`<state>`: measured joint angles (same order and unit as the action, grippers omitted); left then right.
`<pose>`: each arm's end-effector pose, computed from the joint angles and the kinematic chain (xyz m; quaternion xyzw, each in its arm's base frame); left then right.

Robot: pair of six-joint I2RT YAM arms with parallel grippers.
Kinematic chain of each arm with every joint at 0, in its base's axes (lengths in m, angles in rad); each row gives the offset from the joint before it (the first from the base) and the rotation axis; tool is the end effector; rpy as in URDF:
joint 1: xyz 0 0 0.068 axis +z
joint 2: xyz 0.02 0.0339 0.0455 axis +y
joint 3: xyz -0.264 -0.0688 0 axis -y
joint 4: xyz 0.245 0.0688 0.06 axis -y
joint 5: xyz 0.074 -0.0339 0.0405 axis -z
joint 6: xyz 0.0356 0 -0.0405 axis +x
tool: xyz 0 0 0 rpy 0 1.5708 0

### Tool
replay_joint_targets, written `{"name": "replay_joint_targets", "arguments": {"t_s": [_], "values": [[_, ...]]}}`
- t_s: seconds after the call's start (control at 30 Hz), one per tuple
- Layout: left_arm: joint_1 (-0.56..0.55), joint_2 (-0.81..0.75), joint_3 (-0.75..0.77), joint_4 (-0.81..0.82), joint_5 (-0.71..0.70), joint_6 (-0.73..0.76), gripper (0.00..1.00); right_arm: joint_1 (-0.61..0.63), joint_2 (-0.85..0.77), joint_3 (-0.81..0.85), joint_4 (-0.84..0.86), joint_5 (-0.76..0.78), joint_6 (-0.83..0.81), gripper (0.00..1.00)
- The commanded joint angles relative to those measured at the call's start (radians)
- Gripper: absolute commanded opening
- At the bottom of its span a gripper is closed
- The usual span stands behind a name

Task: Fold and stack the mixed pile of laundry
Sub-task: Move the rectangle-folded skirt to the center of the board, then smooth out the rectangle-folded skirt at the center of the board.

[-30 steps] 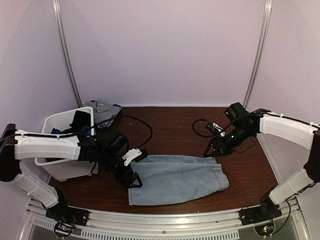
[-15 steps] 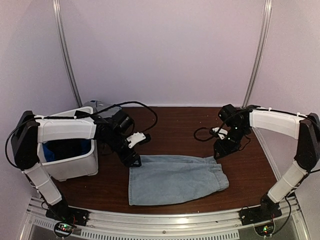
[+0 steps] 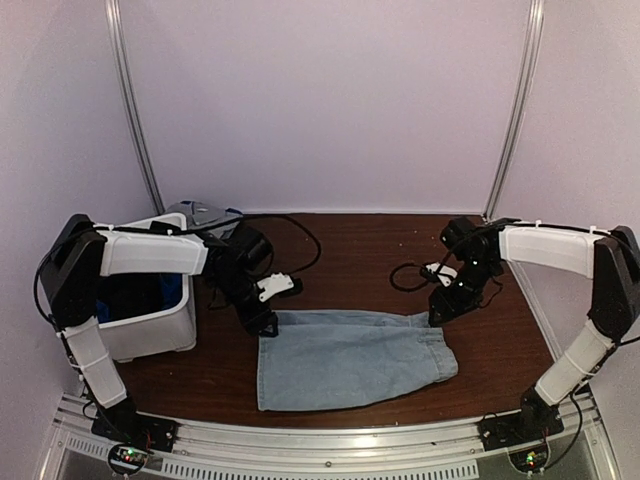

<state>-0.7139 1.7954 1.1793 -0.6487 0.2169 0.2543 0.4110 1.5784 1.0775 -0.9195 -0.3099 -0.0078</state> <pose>0.2566 -0.2325 0.1745 0.4719 0.8619 -0.1387 0.1232 0.2541 0.1226 0.2058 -0.2161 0.9613 0.1656 0.0419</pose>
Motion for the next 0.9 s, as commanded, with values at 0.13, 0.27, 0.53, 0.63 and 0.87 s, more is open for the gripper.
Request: {"name": "replay_joint_targets", "arguments": {"t_s": [0.13,0.27,0.53,0.63,0.87], "values": [[0.032,-0.013,-0.014,0.052,0.016,0.001,0.65,-0.102,0.057,-0.058,0.04,-0.235,0.124,0.57],[0.042,-0.024,-0.041,0.086,0.033,-0.023,0.64,-0.152,-0.017,-0.148,0.103,-0.304,0.2,0.54],[0.045,-0.028,-0.08,0.111,0.05,-0.024,0.59,-0.169,-0.061,-0.241,0.216,-0.408,0.272,0.44],[0.048,-0.031,-0.09,0.117,0.057,-0.019,0.56,-0.176,-0.045,-0.231,0.239,-0.414,0.279,0.42],[0.059,-0.024,-0.082,0.127,0.058,-0.003,0.53,-0.202,-0.001,-0.237,0.277,-0.419,0.261,0.39]]}}
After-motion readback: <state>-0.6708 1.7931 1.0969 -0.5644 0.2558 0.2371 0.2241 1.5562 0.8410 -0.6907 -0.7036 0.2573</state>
